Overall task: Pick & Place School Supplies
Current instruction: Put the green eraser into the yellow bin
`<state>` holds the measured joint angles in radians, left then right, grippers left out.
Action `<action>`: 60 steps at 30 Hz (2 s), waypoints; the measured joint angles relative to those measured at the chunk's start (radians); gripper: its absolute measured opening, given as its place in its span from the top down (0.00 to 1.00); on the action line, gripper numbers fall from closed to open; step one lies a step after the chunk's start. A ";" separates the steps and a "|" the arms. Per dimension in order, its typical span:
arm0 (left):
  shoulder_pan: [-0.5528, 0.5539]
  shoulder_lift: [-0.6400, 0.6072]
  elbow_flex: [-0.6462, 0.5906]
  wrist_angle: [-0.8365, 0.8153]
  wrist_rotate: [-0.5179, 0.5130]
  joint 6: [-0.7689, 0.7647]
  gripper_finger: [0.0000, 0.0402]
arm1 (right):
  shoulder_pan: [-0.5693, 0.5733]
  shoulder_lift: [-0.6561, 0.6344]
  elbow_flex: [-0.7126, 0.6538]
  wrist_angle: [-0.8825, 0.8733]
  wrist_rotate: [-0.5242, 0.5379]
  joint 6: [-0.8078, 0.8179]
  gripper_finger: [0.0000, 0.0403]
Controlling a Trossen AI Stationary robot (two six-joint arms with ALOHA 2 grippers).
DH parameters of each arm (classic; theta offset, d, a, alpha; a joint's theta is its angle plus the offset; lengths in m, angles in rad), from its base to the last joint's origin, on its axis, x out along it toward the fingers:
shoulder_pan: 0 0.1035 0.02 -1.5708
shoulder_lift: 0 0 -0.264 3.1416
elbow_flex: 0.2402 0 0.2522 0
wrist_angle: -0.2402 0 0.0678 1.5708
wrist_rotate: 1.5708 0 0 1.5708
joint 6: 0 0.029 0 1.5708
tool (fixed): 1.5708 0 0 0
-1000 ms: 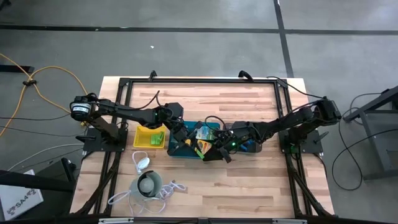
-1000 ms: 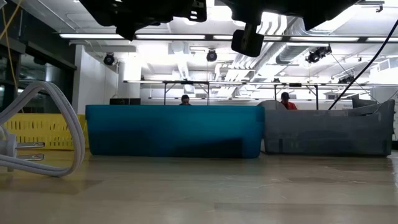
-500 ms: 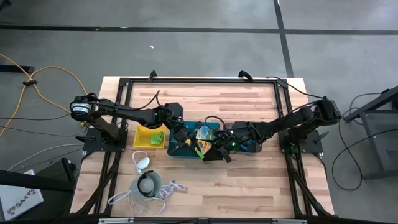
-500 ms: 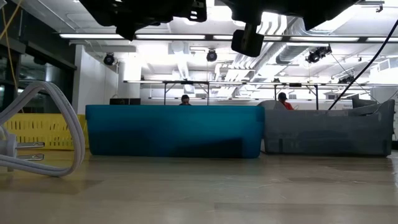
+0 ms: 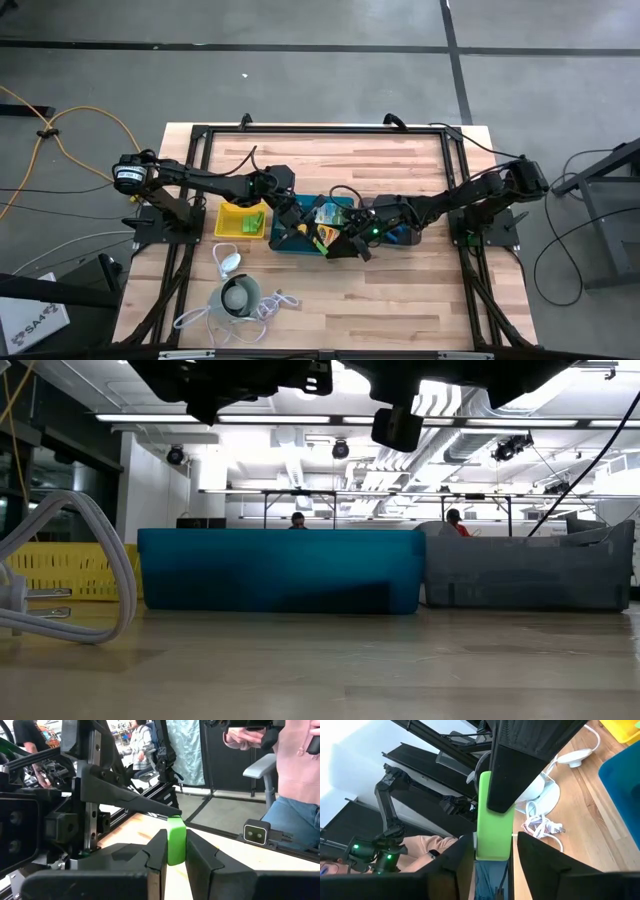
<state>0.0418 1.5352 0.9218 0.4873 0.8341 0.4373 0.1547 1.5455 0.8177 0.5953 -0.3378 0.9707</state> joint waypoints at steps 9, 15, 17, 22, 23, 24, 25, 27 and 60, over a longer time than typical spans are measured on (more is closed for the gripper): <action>0.023 0.000 0.000 -0.003 0.002 -0.059 0.89 | 0.000 0.000 0.000 -0.014 -0.011 0.000 0.63; 0.039 -0.010 0.000 -0.083 0.011 -0.028 0.89 | 0.002 0.000 0.000 -0.043 -0.028 0.000 0.63; 0.042 -0.029 0.000 -0.134 0.005 -0.014 0.89 | 0.004 0.000 0.000 -0.064 -0.029 0.000 0.63; 0.059 -0.107 0.000 -0.287 -0.014 0.004 0.89 | 0.010 0.000 0.000 -0.103 -0.036 0.000 0.63; 0.063 -0.125 0.000 -0.331 -0.033 0.014 0.89 | 0.010 0.000 0.000 -0.109 -0.036 0.000 0.63; 0.063 -0.142 0.000 -0.368 -0.058 0.026 0.89 | 0.010 0.000 0.000 -0.114 -0.035 0.000 0.63; 0.064 -0.161 0.000 -0.412 -0.086 0.038 0.89 | 0.010 0.000 0.000 -0.119 -0.035 0.000 0.63; 0.064 -0.198 0.000 -0.493 -0.131 0.045 0.89 | 0.010 0.000 0.000 -0.119 -0.035 0.000 0.63; 0.120 -0.467 0.000 -1.328 -0.428 -0.355 0.89 | 0.044 0.000 0.000 -0.167 -0.053 0.004 0.63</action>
<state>0.1619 1.0687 0.9218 -0.8409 0.4058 0.0822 0.1986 1.5455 0.8177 0.4281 -0.3906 0.9749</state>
